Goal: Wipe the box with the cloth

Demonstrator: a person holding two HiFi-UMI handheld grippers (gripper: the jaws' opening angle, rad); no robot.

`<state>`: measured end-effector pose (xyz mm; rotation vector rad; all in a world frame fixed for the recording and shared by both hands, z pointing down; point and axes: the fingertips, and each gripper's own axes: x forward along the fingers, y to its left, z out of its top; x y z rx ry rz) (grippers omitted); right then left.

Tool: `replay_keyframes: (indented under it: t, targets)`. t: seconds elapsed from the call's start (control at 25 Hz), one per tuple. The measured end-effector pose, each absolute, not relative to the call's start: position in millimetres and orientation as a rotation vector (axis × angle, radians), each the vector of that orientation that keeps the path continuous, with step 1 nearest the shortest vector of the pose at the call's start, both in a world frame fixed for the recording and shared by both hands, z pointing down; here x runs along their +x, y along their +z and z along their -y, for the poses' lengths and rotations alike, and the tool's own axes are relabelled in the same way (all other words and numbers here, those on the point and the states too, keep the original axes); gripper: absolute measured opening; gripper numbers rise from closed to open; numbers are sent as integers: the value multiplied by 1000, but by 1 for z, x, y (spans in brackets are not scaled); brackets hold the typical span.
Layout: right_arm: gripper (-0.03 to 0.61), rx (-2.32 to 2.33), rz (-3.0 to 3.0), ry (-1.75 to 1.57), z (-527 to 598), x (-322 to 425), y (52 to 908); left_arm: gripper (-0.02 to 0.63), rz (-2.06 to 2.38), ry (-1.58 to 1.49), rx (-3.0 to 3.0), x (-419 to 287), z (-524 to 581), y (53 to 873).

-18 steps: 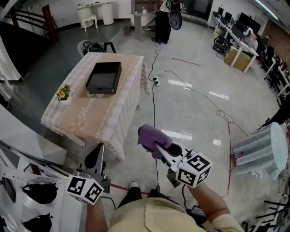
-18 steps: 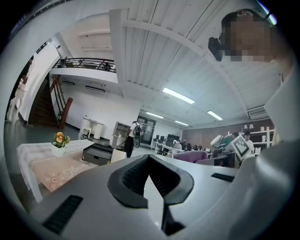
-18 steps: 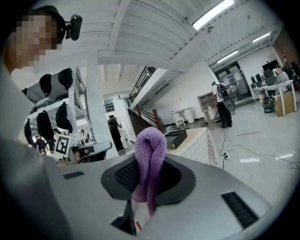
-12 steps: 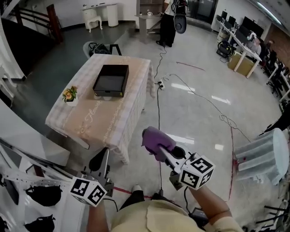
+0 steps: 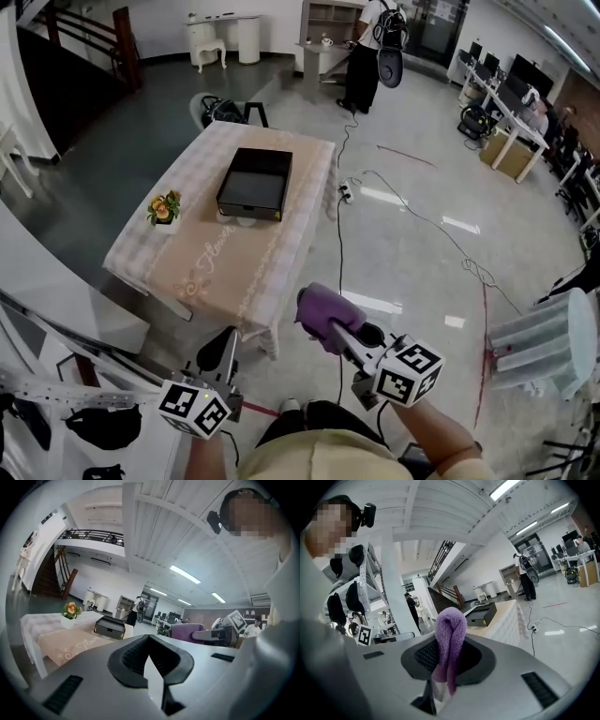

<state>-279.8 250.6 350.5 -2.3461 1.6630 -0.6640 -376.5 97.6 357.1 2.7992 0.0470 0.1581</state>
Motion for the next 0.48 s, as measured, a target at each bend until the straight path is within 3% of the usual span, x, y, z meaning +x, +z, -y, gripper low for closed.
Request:
replay_keyframes:
  t: [0.48]
  targets:
    - [81, -2379, -1826, -677, -213, -202, 371, 15, 18, 184, 2816, -307, -72, 371]
